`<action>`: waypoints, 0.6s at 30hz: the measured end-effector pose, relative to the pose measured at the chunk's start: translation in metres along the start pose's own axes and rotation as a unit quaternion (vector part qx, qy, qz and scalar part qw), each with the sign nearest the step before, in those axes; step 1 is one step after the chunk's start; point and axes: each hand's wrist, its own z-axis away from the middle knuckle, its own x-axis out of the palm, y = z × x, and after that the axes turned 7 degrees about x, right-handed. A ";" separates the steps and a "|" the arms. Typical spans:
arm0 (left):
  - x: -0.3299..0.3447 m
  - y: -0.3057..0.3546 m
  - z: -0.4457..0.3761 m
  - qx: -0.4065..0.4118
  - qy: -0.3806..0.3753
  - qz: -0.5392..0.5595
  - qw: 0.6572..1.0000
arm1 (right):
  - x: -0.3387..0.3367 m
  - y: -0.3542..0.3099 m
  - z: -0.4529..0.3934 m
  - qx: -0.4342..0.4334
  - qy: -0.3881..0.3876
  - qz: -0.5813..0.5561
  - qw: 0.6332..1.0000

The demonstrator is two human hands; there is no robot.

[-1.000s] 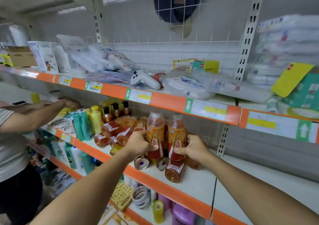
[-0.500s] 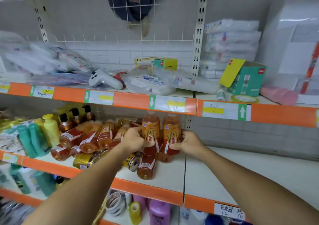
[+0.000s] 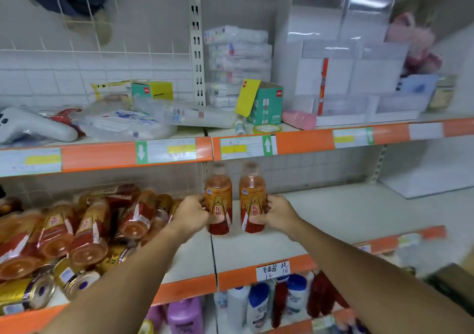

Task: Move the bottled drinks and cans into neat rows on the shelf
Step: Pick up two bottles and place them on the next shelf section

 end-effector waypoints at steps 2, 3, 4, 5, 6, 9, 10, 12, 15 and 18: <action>0.018 0.003 -0.004 0.005 -0.026 0.003 1.000 | -0.017 0.009 0.011 0.012 0.026 0.001 1.000; 0.027 0.005 -0.006 0.009 -0.038 0.004 0.999 | -0.025 0.014 0.016 0.016 0.040 0.003 0.999; 0.037 0.008 -0.008 0.013 -0.049 0.007 0.999 | -0.034 0.018 0.021 0.021 0.052 0.006 0.998; 0.047 0.011 -0.010 0.018 -0.060 0.010 0.998 | -0.043 0.023 0.026 0.028 0.063 0.008 0.998; 0.057 0.015 -0.012 0.022 -0.070 0.014 0.997 | -0.052 0.027 0.031 0.034 0.073 0.010 0.997; 0.090 0.026 -0.018 0.025 -0.098 0.030 0.994 | -0.080 0.040 0.046 0.047 0.109 0.016 0.993; 0.102 0.030 -0.020 0.029 -0.106 0.032 0.993 | -0.090 0.045 0.051 0.047 0.121 0.017 0.991; 0.126 0.040 -0.023 0.037 -0.123 0.034 0.991 | -0.110 0.053 0.060 0.050 0.140 0.011 0.989; 0.161 0.053 -0.026 0.046 -0.144 0.038 0.988 | -0.142 0.066 0.073 0.054 0.156 0.007 0.986; 0.196 0.065 -0.027 0.051 -0.157 0.045 0.985 | -0.174 0.077 0.086 0.061 0.180 0.006 0.982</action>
